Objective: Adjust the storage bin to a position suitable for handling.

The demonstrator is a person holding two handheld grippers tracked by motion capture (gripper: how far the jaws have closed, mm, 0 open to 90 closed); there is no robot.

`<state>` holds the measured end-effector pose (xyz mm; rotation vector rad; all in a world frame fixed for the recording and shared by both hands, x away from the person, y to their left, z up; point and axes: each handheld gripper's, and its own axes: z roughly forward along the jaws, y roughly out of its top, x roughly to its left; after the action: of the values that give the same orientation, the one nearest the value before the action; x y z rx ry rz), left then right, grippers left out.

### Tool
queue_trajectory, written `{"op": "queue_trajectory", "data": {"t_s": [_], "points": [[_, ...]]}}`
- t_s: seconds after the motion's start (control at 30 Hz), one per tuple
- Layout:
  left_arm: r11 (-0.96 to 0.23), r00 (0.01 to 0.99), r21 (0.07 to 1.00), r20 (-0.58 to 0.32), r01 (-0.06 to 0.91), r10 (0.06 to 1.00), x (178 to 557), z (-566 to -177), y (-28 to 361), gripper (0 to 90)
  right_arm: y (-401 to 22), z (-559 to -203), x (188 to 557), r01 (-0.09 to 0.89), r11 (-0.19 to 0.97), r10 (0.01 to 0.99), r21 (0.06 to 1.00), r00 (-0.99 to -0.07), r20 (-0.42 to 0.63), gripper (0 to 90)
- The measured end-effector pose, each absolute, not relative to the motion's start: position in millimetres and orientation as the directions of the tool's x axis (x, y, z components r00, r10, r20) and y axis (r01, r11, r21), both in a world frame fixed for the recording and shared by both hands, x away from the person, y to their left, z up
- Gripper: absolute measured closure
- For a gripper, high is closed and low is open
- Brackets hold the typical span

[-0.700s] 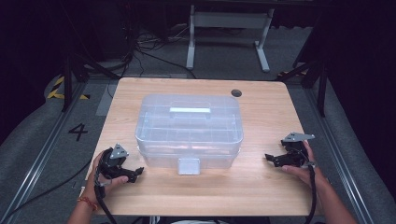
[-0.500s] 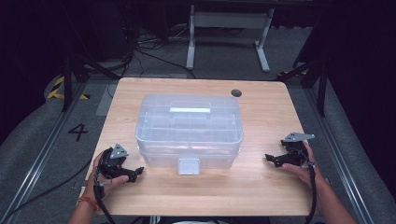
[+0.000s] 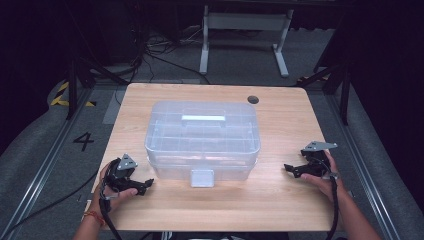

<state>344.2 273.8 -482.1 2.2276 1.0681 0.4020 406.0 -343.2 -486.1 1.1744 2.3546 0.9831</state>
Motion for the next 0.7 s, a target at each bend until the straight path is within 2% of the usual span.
{"op": "queue_trajectory", "data": {"t_s": [0.13,0.5,0.7], "points": [[-0.474,0.625,0.654,0.003,0.589,0.781,344,-482,274,1.2,-345,-483,405,0.553,0.421,0.788,0.720,-0.616,0.013,20.0],[-0.470,0.624,0.658,0.001,0.588,0.782,345,-482,274,1.1,-338,-470,399,0.504,0.413,0.765,0.759,-0.644,0.011,20.9],[-0.471,0.624,0.658,0.002,0.588,0.781,345,-482,274,1.1,-335,-456,393,0.464,0.389,0.754,0.796,-0.657,0.014,24.7]]}}
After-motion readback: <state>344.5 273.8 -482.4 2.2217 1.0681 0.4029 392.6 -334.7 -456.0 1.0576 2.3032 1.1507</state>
